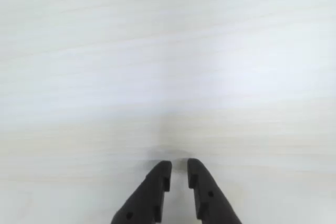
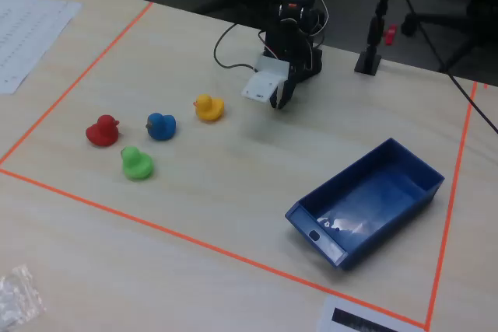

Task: Grasp blue duck and put it into box.

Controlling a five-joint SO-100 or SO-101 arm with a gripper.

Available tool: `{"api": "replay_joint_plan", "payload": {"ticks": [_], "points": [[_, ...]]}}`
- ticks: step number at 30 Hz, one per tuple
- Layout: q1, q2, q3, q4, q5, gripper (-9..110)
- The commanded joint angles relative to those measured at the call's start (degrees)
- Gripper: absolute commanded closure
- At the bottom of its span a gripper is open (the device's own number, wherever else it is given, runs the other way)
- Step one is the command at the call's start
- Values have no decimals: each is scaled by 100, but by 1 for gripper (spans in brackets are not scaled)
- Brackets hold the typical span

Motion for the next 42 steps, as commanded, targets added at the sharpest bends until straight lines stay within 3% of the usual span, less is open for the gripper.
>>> {"api": "replay_joint_plan", "payload": {"ticks": [1,26,29,34,42], "points": [[35,-88,-18,105,9,101],[141,-88,-18,105,9,100],[492,-149,-97,-79,-369,101],[1934,-2663,-2259,-1020,-756,89],[4157,-5695,-5933,-2988,-501,83]]}}
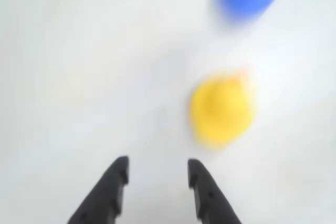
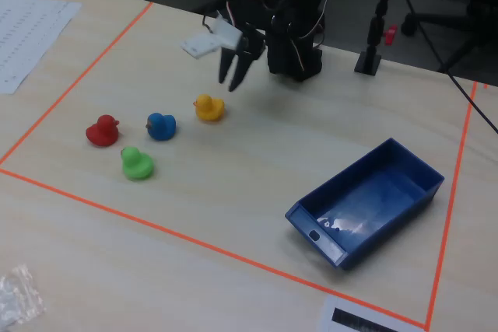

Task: Grasp blue duck and put it into box.

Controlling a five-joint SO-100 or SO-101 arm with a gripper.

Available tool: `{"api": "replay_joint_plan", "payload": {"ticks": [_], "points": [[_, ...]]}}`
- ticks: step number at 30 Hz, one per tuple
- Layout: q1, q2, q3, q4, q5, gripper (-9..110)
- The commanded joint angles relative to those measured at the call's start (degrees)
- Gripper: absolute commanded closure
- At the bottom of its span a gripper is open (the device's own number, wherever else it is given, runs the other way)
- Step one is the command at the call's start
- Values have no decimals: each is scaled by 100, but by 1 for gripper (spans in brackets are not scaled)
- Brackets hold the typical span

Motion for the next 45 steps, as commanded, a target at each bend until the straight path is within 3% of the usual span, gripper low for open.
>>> {"api": "replay_joint_plan", "payload": {"ticks": [1,7,19,33,45], "points": [[1072,-1477,-2127,-1160,79,81],[1925,-2417,-2558,-1942,-316,68],[2065,-3797,-1222,-4192,-721,66],[1354,-4755,-1389,-4298,-466,66],[1397,-5590,-2127,-4201,-413,66]]}}
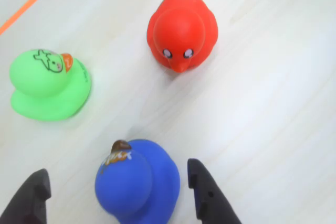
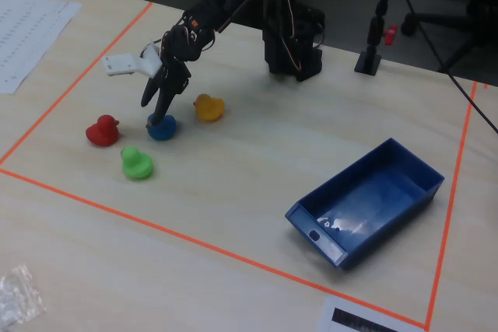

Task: Grasp blue duck and put it into box.

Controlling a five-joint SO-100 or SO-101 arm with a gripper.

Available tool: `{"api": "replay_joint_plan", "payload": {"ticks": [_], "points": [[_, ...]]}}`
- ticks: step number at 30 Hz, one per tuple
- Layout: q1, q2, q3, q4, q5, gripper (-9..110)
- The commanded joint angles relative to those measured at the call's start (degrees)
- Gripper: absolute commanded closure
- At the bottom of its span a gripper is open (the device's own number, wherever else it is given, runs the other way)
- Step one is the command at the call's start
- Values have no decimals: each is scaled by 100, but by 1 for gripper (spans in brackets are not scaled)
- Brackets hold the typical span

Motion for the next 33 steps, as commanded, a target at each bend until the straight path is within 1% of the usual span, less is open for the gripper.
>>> {"api": "replay_joint_plan", "payload": {"ticks": [1,6,12,13,14,16,20,24,26,28,30,33], "points": [[26,-26,-299,-18,26,66],[-18,-167,-167,-105,-26,67],[-158,-325,18,-272,-26,73],[-193,-352,18,-272,-9,76],[-220,-378,18,-272,18,82],[-281,-387,18,-281,123,101],[-352,-360,18,-18,158,101],[-360,-229,0,105,431,101],[-387,-62,-167,475,686,101],[-483,193,-483,1134,1046,101],[-721,554,-888,2030,1415,101],[-1424,1222,-1564,3507,2057,101]]}}
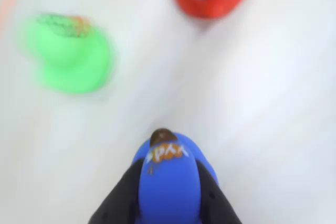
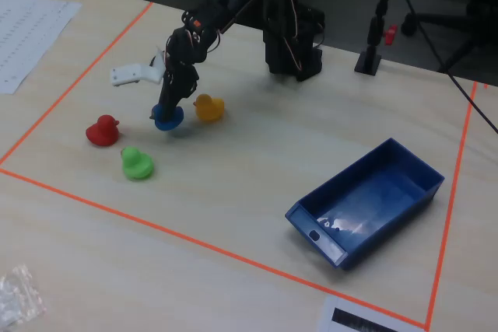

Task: Grasp blue duck and put it into box.

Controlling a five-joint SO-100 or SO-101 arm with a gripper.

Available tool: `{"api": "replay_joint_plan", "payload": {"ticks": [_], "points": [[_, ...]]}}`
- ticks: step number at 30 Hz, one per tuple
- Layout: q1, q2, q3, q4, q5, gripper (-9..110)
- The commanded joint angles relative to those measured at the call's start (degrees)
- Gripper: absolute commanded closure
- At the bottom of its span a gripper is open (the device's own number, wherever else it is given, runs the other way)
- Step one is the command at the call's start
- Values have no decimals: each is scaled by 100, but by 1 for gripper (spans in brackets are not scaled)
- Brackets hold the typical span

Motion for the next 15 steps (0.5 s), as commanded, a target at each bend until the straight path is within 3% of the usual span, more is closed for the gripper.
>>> {"api": "replay_joint_plan", "payload": {"ticks": [1,8,15], "points": [[-993,1107,-1151,2171,879,101],[-3762,844,-3806,4852,2610,101],[-6056,-1151,-6583,5678,3454,101]]}}
